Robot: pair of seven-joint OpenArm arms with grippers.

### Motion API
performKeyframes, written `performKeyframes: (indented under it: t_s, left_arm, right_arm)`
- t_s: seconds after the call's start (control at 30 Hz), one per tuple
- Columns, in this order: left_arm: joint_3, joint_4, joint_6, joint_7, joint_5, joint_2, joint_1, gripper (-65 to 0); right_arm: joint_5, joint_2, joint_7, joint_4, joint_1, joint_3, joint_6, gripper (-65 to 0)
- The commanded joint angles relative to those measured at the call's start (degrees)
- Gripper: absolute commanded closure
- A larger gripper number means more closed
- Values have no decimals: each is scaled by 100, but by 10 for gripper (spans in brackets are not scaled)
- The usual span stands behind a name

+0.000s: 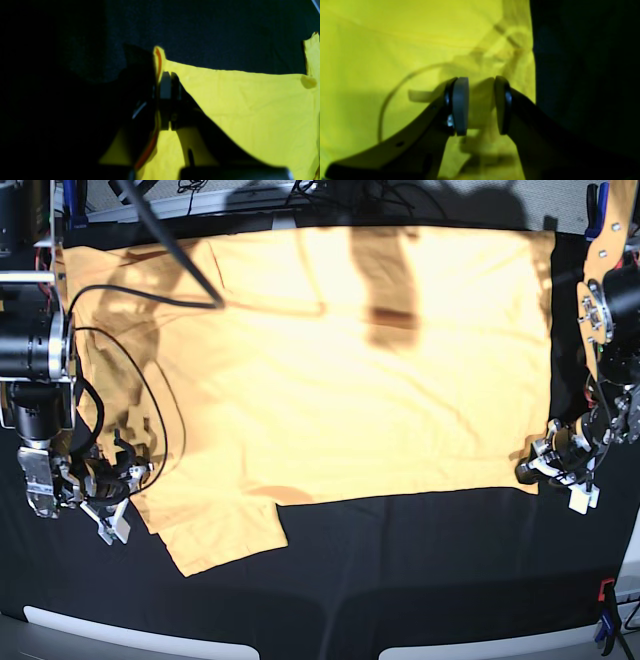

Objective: Layout the t-shirt on the table in an organized manner, then fold the t-shirt properly
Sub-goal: 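Grasp the shirt's side edges near the hem with both grippers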

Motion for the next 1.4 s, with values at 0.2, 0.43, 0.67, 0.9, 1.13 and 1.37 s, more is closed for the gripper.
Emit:
performKeyframes:
  t_s: [0.2, 0.43, 0.67, 0.9, 1.13, 1.37]
  left_arm:
    - [4, 50, -30, -11, -42, -90, -127, 0]
    - [4, 50, -30, -11, -57, -90, -127, 0]
    - [4, 50, -30, -11, -57, -90, -127, 0]
    - [4, 50, -30, -11, -57, -90, -125, 0]
    - [4, 50, -30, -52, -210, -79, -125, 0]
    - [4, 50, -30, -55, -313, -44, -125, 0]
  right_arm:
    - [48, 332, 422, 72, 245, 11, 184, -264]
    - [356, 461, 337, 70, 140, 11, 297, -289]
    - [564, 459, 291, 70, -98, 11, 208, -289]
    - [962, 457, -212, 70, -114, 11, 214, -281]
    - [966, 442, -264, 70, -114, 11, 219, -25]
    - [905, 483, 48, 74, -98, 11, 219, 0]
